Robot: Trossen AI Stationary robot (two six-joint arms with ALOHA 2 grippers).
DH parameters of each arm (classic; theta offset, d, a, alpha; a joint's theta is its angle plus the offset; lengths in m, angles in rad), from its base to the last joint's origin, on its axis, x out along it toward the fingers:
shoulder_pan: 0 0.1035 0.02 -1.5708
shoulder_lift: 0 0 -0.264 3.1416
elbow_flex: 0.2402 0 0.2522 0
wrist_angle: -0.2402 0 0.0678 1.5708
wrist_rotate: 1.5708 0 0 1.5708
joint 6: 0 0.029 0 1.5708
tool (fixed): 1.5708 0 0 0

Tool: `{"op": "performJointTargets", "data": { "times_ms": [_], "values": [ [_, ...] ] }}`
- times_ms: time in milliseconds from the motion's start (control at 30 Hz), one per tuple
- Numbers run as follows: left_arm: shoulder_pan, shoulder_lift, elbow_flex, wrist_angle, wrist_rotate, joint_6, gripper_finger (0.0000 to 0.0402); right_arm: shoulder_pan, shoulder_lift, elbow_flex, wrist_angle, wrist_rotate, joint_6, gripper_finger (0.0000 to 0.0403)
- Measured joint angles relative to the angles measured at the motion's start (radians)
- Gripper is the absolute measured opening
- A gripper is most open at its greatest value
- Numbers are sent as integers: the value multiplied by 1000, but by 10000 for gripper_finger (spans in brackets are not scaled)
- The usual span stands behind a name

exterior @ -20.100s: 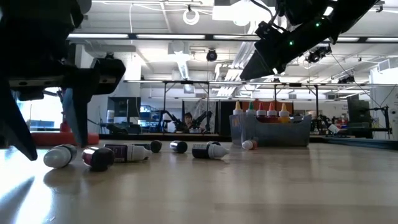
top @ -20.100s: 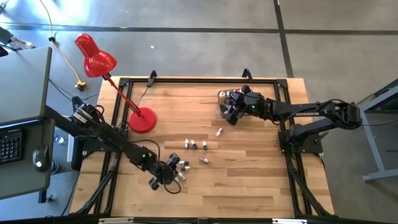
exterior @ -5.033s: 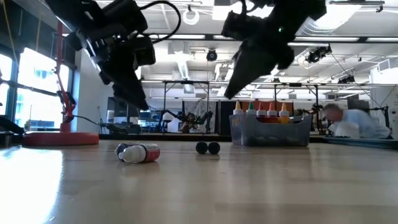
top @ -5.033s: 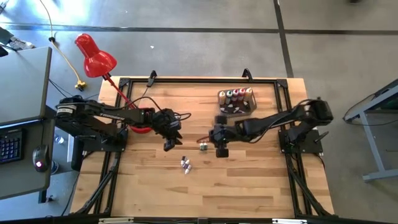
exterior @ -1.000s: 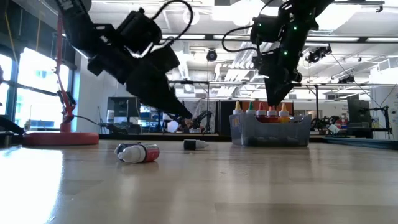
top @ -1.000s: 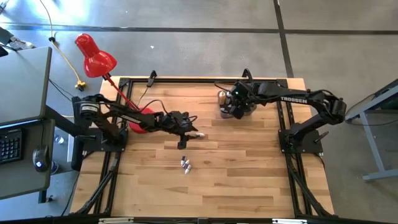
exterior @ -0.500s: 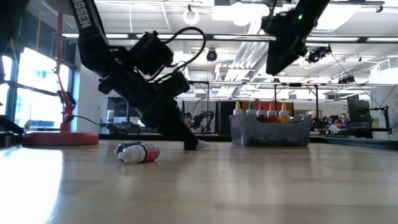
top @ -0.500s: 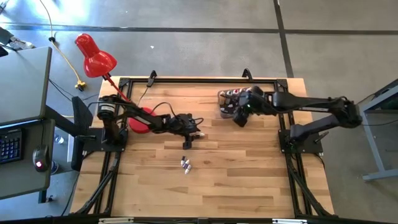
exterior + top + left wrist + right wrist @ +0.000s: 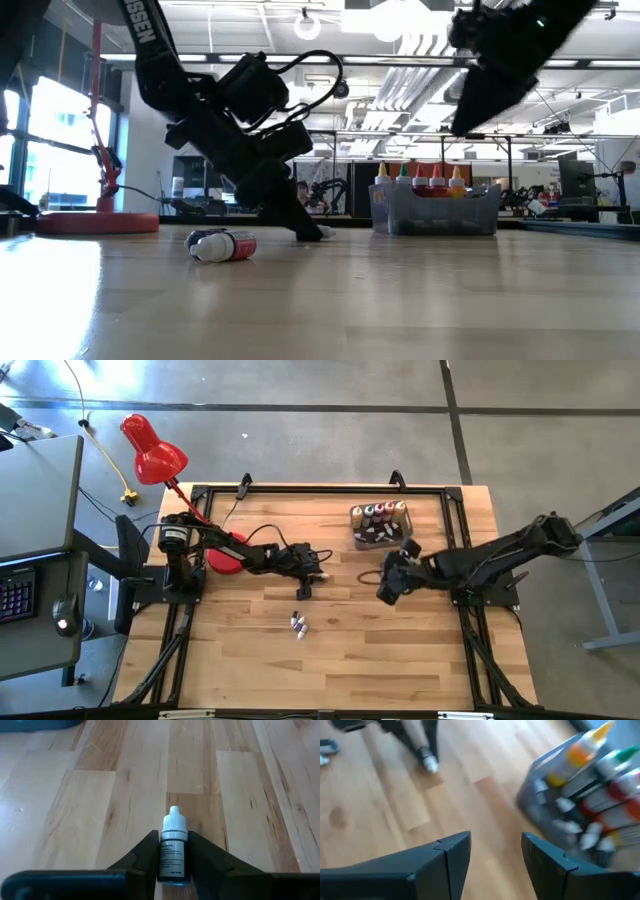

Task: Pick & Place food coloring
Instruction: Put the small green food coloring bottle into the bin

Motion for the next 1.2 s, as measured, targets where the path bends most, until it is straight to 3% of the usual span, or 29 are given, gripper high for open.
{"op": "performJointTargets", "data": {
  "times_ms": [267,400,533,667,900,1200],
  "values": [
    [0,3,58,-16,-8,-50,68,43,-9,-105,57,-25,29,170],
    [0,3,138,-19,-8,-50,73,60,-42,-108,15,-167,148,170],
    [2,3,271,-14,-60,21,73,123,-68,-108,-19,-227,230,171],
    [13,9,434,-72,-79,129,73,207,-66,-109,-24,-235,314,171],
    [59,105,680,-277,-101,133,74,356,-62,-109,-25,-232,491,172],
    [143,255,747,-277,-145,12,75,488,-62,-109,-29,-141,532,172]
  ]
}}
